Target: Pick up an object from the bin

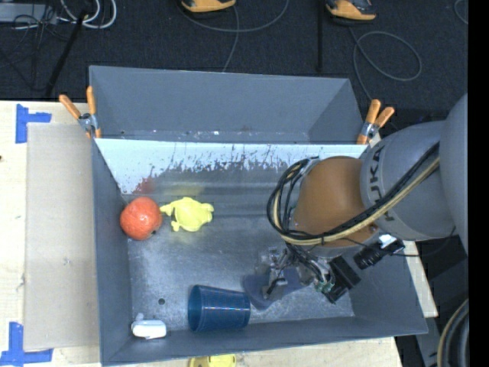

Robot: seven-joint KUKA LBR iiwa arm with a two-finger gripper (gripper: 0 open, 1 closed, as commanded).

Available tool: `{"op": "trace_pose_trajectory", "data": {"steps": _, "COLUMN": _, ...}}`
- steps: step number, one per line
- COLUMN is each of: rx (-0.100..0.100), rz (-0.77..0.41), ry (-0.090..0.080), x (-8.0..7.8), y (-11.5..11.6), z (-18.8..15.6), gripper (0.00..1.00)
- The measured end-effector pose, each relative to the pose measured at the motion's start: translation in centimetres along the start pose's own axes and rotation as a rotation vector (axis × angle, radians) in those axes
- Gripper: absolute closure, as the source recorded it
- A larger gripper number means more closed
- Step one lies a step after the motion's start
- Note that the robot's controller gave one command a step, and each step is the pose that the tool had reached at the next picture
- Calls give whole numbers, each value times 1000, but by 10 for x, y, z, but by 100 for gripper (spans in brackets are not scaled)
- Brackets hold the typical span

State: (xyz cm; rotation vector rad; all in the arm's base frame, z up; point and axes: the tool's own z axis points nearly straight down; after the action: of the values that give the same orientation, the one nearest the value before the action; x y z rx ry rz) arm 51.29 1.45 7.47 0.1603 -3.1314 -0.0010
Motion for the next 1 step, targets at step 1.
{"op": "trace_pose_trajectory", "data": {"steps": 1, "rx": 1, "rz": 5, "ry": -7, "x": -15, "y": -12, "z": -92, "gripper": 100}}
